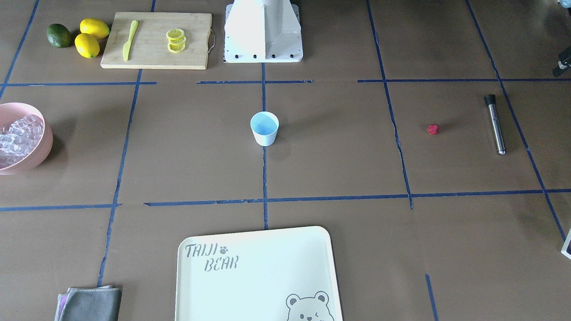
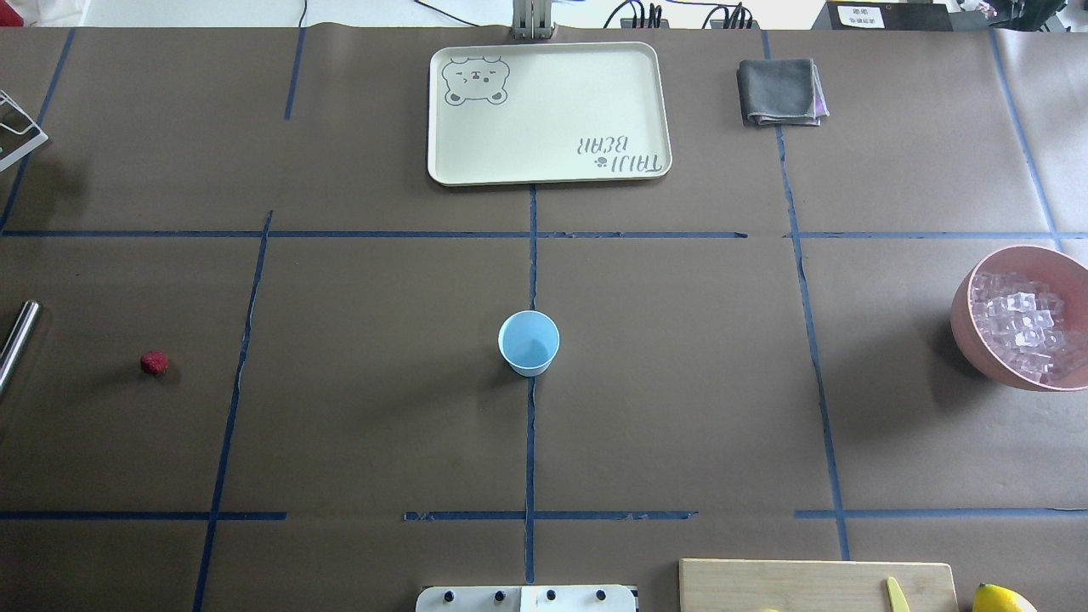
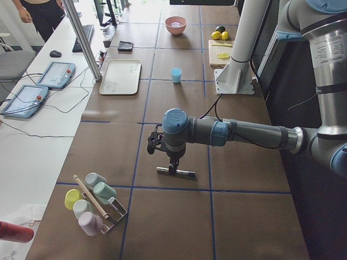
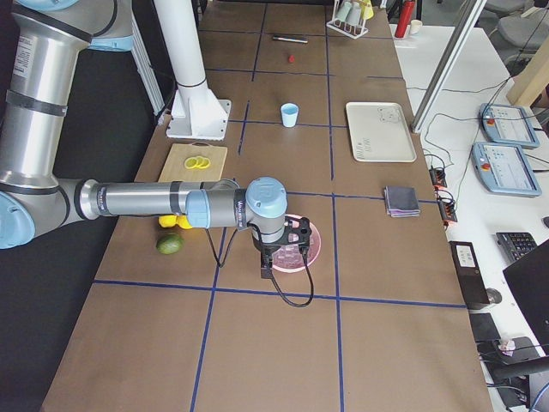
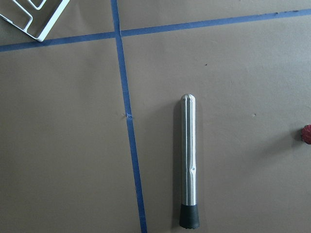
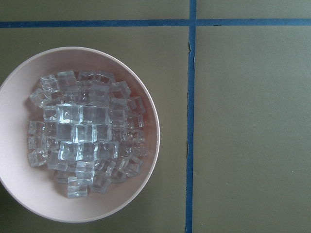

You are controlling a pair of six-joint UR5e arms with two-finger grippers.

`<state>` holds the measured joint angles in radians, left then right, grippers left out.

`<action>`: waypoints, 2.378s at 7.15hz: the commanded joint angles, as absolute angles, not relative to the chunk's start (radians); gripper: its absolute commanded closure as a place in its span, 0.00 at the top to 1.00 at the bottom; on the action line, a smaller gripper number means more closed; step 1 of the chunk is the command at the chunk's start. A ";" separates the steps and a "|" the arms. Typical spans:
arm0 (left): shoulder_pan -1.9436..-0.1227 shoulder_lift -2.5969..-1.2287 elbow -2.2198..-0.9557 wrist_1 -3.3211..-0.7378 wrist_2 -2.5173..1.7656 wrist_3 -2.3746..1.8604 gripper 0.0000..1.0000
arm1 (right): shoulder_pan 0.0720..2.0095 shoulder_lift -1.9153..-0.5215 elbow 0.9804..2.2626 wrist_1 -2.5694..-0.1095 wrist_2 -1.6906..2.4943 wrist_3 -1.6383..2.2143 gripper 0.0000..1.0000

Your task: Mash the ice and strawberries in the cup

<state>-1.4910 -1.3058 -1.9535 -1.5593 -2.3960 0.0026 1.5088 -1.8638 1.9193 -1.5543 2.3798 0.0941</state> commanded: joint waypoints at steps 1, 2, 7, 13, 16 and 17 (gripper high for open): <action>-1.491 -1.305 -1.951 -1.575 -2.388 0.003 1.00 | 1.508 -1.864 1.917 -1.552 2.379 0.089 1.00; -1.491 -1.305 -1.960 -1.577 -2.388 0.002 1.00 | 1.508 -1.862 1.917 -1.551 2.379 0.087 1.00; -1.493 -1.301 -1.965 -1.580 -2.390 0.003 1.00 | 1.505 -1.859 1.922 -1.549 2.381 0.103 1.00; -1.493 -1.281 -1.985 -1.582 -2.393 0.003 1.00 | 1.272 -1.767 1.768 -1.133 2.364 0.721 0.97; -1.491 -1.282 -1.983 -1.582 -2.395 0.003 1.00 | 1.129 -1.729 1.733 -1.016 2.275 0.966 0.93; -1.491 -1.282 -1.979 -1.582 -2.395 0.003 1.00 | 1.129 -1.735 1.736 -1.015 2.276 0.968 0.92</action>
